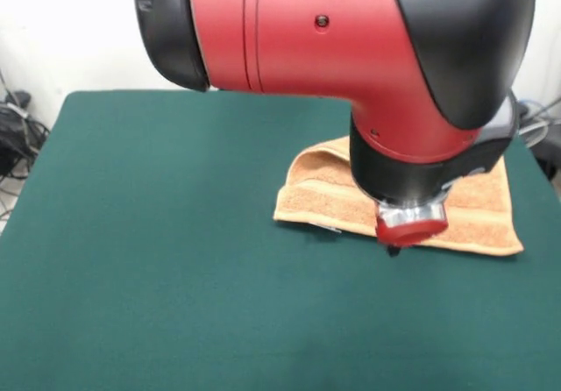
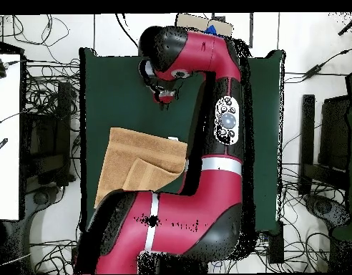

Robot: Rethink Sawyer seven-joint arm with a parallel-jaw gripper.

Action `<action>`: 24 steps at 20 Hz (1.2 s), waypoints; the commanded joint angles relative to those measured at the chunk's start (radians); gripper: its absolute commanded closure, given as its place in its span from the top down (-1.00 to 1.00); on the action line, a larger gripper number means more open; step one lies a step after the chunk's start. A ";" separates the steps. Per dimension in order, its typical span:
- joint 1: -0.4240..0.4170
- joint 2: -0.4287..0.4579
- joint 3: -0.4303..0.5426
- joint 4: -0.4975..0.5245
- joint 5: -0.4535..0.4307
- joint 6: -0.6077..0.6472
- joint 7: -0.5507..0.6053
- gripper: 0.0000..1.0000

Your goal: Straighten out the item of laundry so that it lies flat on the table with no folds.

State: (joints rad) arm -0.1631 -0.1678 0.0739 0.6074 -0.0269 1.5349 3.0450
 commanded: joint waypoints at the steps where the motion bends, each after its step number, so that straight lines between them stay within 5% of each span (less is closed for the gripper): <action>1: -0.021 -0.016 0.023 0.096 0.022 0.090 -0.015 1.00; 14: -0.027 0.084 0.021 0.053 -0.027 0.046 -0.053 1.00; 20: -0.039 0.153 0.046 -0.031 -0.022 0.156 -0.098 1.00; 24: -0.036 0.153 0.033 0.015 -0.025 0.088 -0.108 1.00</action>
State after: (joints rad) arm -0.1876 -0.0635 0.0738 0.5420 -0.0210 1.6078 3.0450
